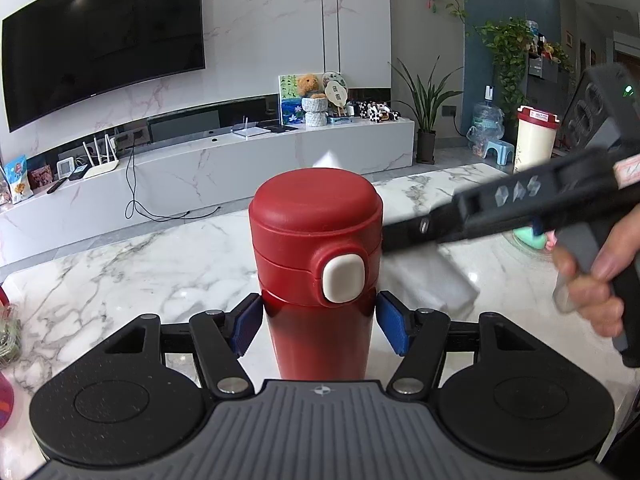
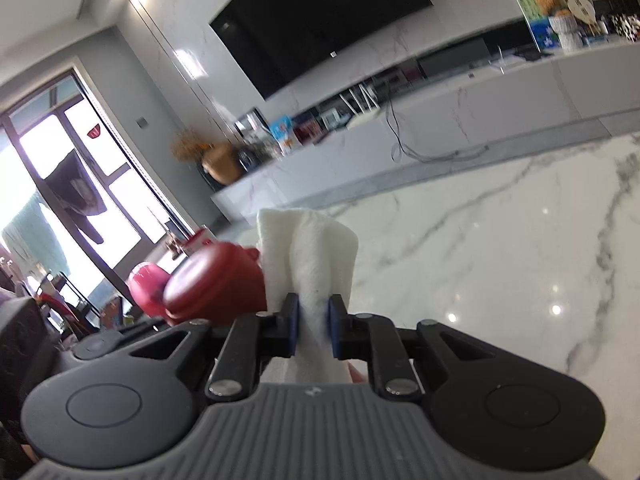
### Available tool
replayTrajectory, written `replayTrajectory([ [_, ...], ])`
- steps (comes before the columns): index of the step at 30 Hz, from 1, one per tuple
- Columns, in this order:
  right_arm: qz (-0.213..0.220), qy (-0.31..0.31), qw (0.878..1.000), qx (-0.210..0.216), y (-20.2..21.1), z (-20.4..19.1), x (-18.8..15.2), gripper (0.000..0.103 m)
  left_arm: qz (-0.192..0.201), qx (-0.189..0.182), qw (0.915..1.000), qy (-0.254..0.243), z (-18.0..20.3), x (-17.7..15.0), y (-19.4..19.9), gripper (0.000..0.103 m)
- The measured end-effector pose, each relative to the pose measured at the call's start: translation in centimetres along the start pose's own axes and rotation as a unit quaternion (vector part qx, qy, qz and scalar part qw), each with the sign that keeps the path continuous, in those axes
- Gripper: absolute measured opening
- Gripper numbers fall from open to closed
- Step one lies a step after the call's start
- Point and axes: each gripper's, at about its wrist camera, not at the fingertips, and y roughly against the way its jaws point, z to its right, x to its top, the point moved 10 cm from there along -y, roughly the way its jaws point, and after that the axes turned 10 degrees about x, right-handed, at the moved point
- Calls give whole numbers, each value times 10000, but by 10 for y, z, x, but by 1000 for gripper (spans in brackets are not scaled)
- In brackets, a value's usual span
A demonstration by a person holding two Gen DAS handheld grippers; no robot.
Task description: Clean container
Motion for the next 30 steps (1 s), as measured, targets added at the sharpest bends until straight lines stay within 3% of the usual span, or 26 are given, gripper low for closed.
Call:
replayTrajectory([
  [6,-89,-32,10000,-25,-7,2,-4,18,-31,-17,10000,-15,-10,4,0,60],
  [25,-1214,-325,9868,-1017,-35,54,-65,18,-37,52,10000,32,-11,1,-3,60],
  [30,-1263,-316,9857,-1071,-36,57,-67,18,-58,145,9998,159,-9,1,-2,61],
])
